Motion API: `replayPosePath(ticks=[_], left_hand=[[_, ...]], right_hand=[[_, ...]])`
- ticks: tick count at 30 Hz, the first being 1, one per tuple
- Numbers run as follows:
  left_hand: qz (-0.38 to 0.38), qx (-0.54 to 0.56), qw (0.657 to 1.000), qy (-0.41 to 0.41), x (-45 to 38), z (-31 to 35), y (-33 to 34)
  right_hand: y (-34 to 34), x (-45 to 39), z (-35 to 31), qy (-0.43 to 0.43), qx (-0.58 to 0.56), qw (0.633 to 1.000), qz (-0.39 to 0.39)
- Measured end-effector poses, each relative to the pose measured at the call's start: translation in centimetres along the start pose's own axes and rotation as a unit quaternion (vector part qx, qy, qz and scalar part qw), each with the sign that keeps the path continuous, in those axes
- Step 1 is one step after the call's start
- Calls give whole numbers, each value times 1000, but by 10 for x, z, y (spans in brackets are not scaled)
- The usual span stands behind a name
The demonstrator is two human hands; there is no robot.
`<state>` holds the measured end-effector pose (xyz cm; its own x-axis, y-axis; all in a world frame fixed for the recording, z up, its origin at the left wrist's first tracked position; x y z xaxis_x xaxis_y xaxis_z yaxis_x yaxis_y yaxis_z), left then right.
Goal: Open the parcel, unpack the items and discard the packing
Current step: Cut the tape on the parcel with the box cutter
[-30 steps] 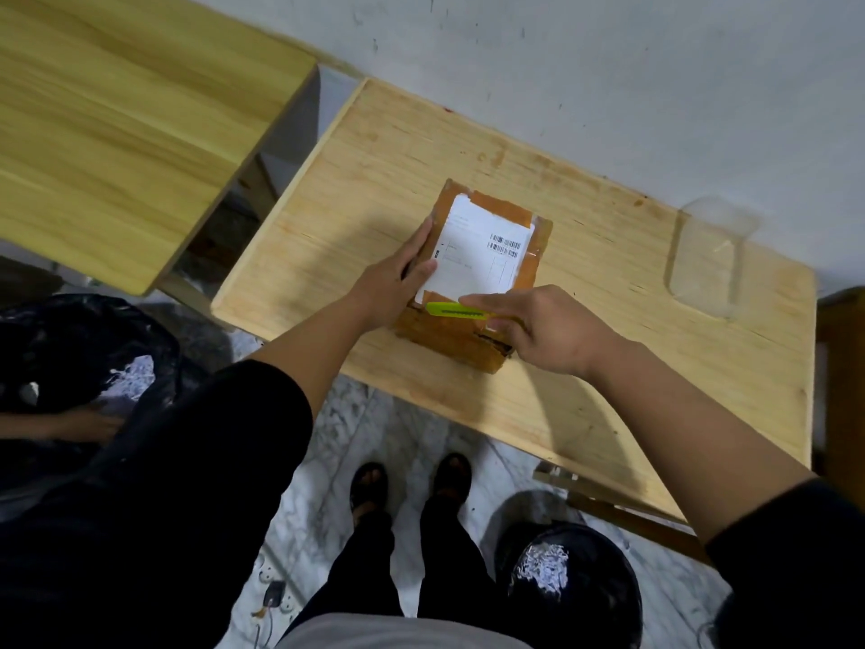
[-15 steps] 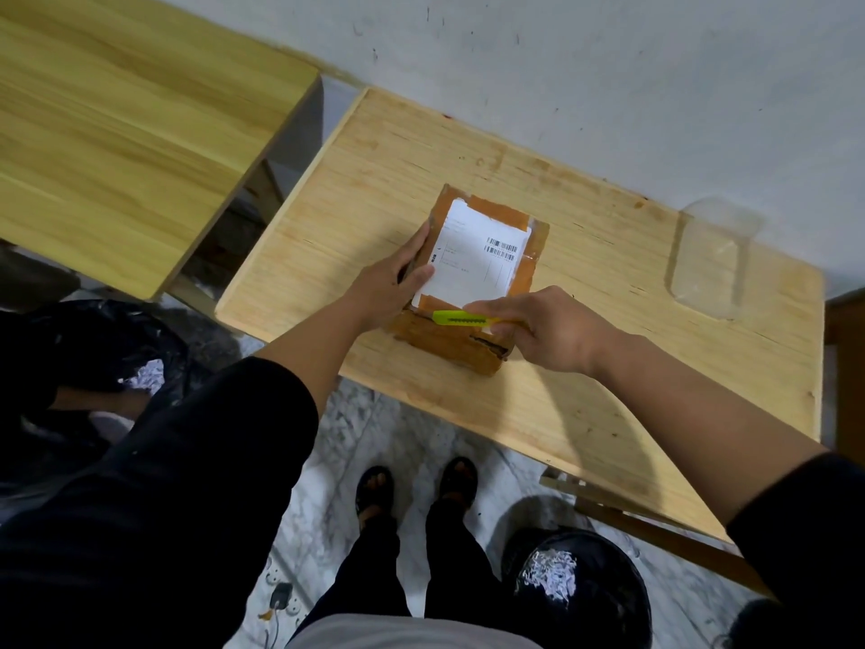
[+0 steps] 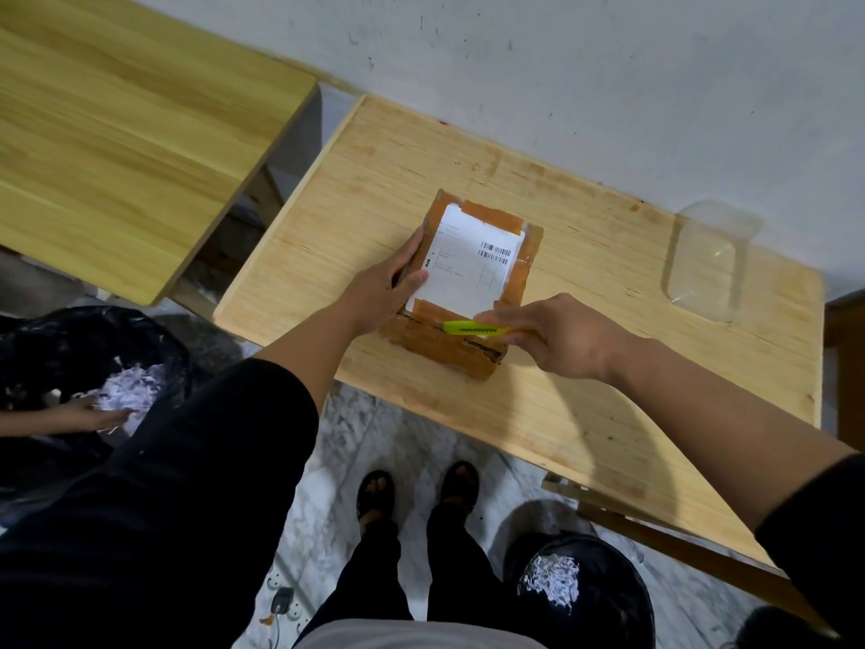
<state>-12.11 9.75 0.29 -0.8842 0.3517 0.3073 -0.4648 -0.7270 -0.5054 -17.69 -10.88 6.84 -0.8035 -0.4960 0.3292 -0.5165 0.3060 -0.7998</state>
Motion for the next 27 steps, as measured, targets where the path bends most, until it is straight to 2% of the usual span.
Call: replayPosePath(ticks=[9,13,16,19,23,25,27], left_hand=[[0,3,1000,-9,-1,-2,1],[6,6,1000,-10,0,-3,3],[13,1,1000,-11,1,-2,2],[22,-8,1000,-16,2,0,4],[48,-1,998,-35,0,-1,4],[62,30,997,-36,-1,2,3],[69,44,996,-32,-4,9,5]], right_hand=[[-5,20,15,6,67,996,-52],[-3,29,24,16,-18,999,-27],[-5,40,36,57,-156,985,48],[4,46,47,127,-316,926,160],[25,46,49,233,-445,808,309],[34,45,47,281,-496,744,348],[39,43,45,306,-526,706,362]])
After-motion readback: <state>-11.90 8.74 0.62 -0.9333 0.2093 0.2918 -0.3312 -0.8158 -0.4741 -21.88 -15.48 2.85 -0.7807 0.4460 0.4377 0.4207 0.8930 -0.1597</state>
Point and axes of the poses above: each hand's wrist, its own x-axis away from the middle knuckle, its own y-axis out of the palm, z = x × y, the point moved 4 cm from there along -x, towards the middle knuckle, and after that the axes turned 1 degree about -y, right-handed, at the moved point
